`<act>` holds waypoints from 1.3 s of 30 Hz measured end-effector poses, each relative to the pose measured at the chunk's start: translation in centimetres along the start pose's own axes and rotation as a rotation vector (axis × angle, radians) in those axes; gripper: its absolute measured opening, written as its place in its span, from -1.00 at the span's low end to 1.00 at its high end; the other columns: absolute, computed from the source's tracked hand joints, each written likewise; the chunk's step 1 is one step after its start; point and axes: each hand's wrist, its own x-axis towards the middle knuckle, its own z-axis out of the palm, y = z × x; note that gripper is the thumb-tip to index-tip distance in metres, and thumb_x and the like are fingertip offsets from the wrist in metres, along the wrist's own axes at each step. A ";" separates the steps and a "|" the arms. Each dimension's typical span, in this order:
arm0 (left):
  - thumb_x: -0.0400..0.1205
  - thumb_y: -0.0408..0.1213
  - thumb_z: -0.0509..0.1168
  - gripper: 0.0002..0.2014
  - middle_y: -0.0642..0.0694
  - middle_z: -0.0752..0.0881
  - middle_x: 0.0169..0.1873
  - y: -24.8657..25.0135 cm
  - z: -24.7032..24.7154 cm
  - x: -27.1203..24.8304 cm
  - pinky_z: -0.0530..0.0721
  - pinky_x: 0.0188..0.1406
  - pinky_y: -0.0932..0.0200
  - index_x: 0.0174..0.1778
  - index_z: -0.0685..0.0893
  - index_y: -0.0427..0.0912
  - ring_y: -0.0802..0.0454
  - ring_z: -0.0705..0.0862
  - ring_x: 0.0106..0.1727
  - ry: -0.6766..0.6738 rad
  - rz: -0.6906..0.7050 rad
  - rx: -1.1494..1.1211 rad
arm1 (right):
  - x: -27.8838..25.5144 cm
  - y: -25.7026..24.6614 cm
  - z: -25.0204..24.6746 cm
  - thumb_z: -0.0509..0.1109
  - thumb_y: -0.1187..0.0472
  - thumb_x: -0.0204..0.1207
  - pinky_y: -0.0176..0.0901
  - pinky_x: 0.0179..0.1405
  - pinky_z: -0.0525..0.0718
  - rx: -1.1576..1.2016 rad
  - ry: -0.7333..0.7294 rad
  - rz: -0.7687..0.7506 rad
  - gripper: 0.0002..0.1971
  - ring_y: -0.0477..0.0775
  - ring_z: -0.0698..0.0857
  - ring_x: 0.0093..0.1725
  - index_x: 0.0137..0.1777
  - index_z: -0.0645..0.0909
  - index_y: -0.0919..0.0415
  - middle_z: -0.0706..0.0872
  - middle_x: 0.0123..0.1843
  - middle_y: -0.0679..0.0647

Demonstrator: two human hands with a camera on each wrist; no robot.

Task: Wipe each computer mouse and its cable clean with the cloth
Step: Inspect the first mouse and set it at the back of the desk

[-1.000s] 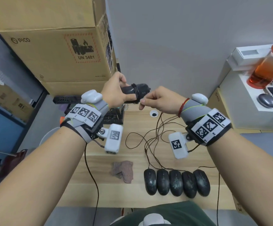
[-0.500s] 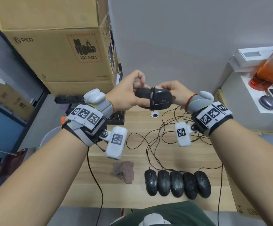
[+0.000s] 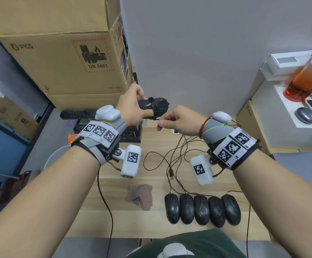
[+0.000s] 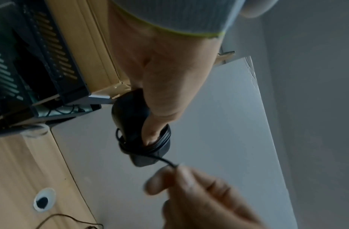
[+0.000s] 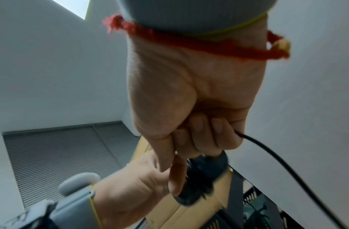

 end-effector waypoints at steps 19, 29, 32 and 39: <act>0.45 -0.72 0.50 -0.47 -0.23 0.83 0.04 3.5 0.4 -1.1 0.79 -0.11 0.06 -0.07 0.34 -0.11 -0.08 0.83 0.04 -0.244 0.078 -0.544 | 1.4 6.2 -0.8 0.31 0.26 0.65 -0.42 -0.50 0.37 0.194 0.225 0.125 -0.70 -0.25 0.42 -0.60 -0.33 0.67 0.16 0.48 -0.58 -0.17; 0.39 -0.42 0.65 -0.43 0.03 0.73 -0.23 0.0 1.7 0.5 0.70 0.15 -0.36 -0.10 0.35 0.09 -0.24 0.79 0.05 0.105 -0.096 -0.298 | 0.4 2.4 1.0 0.34 -0.06 0.65 -0.29 -0.37 0.46 -0.075 0.062 0.049 -0.73 -0.02 0.51 -0.38 0.01 0.82 0.03 0.66 -0.38 0.15; 0.37 -0.30 0.68 -0.43 0.00 0.76 -0.13 -0.7 2.3 0.4 0.69 0.08 -0.11 0.06 0.45 0.11 -0.12 0.76 0.01 0.048 -0.074 -0.139 | 0.2 1.1 -0.3 0.40 0.01 0.62 -0.50 -0.46 0.41 -0.132 0.093 0.004 -0.74 -0.07 0.53 -0.45 -0.20 0.76 0.14 0.68 -0.44 0.05; 0.41 -0.22 0.66 -0.38 0.11 0.71 -0.04 -0.7 3.4 0.1 0.64 0.13 0.15 0.39 0.63 0.05 0.03 0.71 0.06 -0.120 -0.011 0.093 | 0.5 0.8 -2.8 0.55 0.15 0.50 -0.42 -0.43 0.57 0.170 0.308 -0.063 -0.92 -0.04 0.68 -0.49 -0.20 0.76 0.11 0.78 -0.41 0.13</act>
